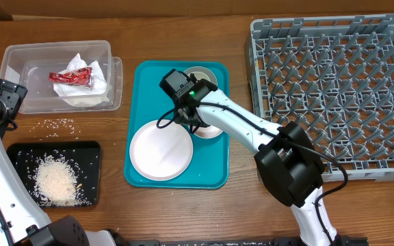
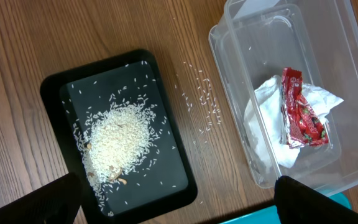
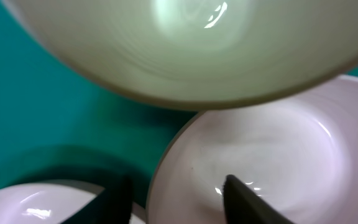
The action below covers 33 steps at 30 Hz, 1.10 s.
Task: Sort waste into correct bins and load items into the dishwasher
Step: 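Grasp the small pink-white bowl with the right gripper and lift, then carry the bowl with the right gripper into the dish rack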
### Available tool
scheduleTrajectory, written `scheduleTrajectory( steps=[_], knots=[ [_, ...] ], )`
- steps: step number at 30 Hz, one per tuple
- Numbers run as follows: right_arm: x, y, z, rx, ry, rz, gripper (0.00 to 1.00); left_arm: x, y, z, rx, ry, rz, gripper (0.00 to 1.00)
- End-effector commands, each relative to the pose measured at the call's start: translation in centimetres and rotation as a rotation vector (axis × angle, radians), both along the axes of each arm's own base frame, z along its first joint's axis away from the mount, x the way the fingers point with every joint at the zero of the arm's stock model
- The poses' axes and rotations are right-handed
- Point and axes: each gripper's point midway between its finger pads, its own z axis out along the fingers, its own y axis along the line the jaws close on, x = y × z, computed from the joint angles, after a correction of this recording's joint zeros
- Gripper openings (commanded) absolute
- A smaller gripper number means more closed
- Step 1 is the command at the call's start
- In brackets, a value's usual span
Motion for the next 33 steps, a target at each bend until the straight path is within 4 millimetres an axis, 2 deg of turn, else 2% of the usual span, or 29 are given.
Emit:
scheduleTrajectory(
  steps=[1, 5, 10, 13, 17, 19, 22, 27, 30, 33],
  knots=[
    [0.1, 0.0, -0.3, -0.011, -0.007, -0.01, 0.39, -0.2, 0.3, -0.3, 0.008, 0.023, -0.002, 1.0],
    [-0.2, 0.3, -0.3, 0.008, 0.013, -0.004, 0.33, -0.2, 0.3, -0.3, 0.008, 0.023, -0.002, 1.0],
    [-0.5, 0.0, 0.5, 0.005, 0.017, -0.004, 0.15, -0.2, 0.3, -0.3, 0.008, 0.023, -0.002, 1.0],
    [-0.7, -0.1, 1.5, 0.004, 0.018, -0.004, 0.05, -0.2, 0.3, -0.3, 0.008, 0.023, -0.002, 1.0],
    [-0.8, -0.3, 3.9, 0.005, 0.016, -0.005, 0.04, -0.2, 0.3, -0.3, 0.008, 0.023, -0.002, 1.0],
    [-0.8, -0.6, 5.8, 0.009, 0.013, -0.008, 0.04, -0.2, 0.3, -0.3, 0.008, 0.023, -0.002, 1.0],
    [-0.7, -1.1, 9.6, 0.017, -0.01, 0.018, 0.04, -0.2, 0.3, -0.3, 0.008, 0.023, -0.002, 1.0],
    [0.0, -3.1, 16.9, 0.039, -0.086, 0.081, 0.04, -0.2, 0.3, -0.3, 0.008, 0.023, -0.002, 1.0],
    [0.6, -6.2, 21.1, 0.057, -0.139, 0.061, 0.04, -0.2, 0.3, -0.3, 0.008, 0.023, -0.002, 1.0],
    [1.5, -10.7, 24.0, 0.06, -0.18, -0.003, 0.04, -0.2, 0.3, -0.3, 0.008, 0.023, -0.002, 1.0]
  ],
)
